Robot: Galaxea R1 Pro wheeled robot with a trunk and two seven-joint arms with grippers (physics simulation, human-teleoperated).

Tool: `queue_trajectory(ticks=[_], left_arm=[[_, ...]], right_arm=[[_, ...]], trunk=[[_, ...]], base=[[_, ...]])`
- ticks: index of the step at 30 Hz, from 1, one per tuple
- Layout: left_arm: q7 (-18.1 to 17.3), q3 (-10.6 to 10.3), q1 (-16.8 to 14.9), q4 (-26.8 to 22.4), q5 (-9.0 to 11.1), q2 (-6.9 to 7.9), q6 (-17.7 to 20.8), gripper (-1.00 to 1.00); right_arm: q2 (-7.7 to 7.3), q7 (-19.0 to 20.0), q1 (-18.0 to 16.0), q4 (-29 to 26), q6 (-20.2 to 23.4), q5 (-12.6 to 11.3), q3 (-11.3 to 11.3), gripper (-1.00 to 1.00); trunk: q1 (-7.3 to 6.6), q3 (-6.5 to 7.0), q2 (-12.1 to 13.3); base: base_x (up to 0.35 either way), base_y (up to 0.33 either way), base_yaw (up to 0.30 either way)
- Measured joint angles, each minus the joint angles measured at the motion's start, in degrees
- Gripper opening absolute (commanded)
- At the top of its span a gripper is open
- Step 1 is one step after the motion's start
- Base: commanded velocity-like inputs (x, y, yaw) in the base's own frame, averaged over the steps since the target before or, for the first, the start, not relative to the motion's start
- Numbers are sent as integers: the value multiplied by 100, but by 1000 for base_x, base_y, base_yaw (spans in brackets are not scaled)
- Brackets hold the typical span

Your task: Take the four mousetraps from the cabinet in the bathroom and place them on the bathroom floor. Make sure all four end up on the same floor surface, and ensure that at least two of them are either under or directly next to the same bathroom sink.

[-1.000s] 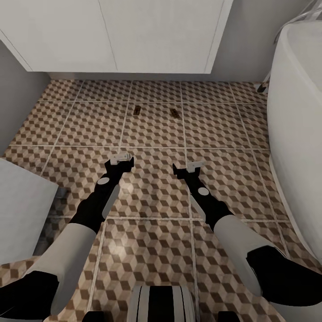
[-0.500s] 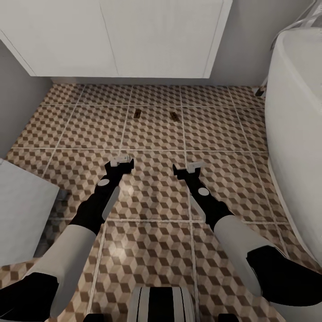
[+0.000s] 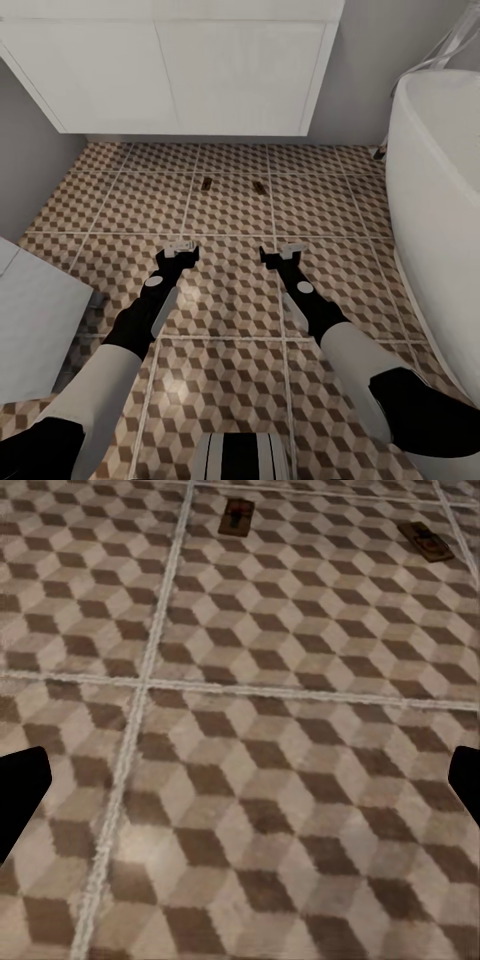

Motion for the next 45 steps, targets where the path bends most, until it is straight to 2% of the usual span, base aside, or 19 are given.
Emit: queue_trajectory(ticks=[8,24,36,45], left_arm=[[-6,2,263,23,-5,15,-2,100],[-7,0,881,-11,-9,21,-32,100],[-6,-4,1256,-201,-14,28,-56,100],[-6,-6,1324,-411,-14,38,-29,100]], right_arm=[[-24,5,162,7,-1,9,6,100],[-28,24,736,-2,-33,15,4,100],[-29,21,988,-8,-574,19,0,100],[-29,20,1016,-16,-637,16,0,100]], trunk=[[-21,177,11],[-62,532,32],[-93,798,48],[-116,998,60]], base=[[0,0,0],[0,0,0],[0,0,0],[0,0,0]])
